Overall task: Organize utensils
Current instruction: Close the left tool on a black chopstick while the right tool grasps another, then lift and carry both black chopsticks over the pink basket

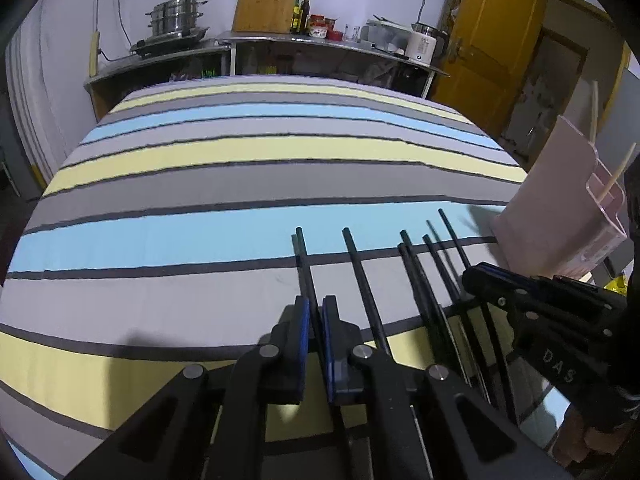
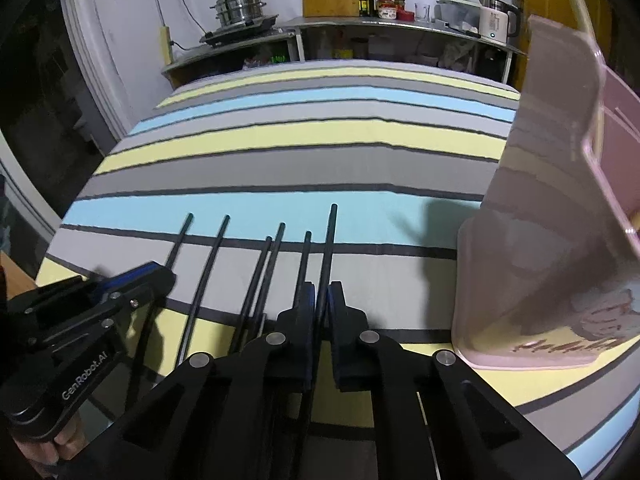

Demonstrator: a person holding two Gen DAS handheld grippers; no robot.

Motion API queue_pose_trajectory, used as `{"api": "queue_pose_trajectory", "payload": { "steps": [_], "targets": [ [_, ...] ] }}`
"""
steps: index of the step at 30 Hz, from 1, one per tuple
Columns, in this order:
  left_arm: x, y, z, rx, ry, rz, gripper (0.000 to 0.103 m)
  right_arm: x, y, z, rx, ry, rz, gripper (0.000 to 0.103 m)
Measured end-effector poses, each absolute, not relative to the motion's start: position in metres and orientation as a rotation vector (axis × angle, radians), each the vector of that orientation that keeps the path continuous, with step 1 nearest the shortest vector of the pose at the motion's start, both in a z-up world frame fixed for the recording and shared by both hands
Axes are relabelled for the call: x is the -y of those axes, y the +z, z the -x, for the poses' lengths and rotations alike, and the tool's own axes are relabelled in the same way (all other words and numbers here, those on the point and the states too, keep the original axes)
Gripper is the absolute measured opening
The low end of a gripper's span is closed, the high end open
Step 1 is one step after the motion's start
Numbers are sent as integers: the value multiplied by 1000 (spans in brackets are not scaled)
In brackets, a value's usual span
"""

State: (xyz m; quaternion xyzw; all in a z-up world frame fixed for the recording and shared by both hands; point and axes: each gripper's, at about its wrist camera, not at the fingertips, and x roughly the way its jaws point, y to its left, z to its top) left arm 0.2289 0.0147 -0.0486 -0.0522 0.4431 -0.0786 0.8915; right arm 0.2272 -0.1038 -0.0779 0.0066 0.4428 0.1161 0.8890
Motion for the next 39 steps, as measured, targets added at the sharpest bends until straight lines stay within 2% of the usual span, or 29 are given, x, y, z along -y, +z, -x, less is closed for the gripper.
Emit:
{"api": "queue_pose_trajectory", "payload": {
  "steps": [25,39],
  "targets": [
    [-10,91,-148,-672,-289,104,5,152,41,-131,-659,277,-115,6],
    [10,132,-137,-627,-359,102,5,170,80,-97,-564,247,-130,6]
  ]
}}
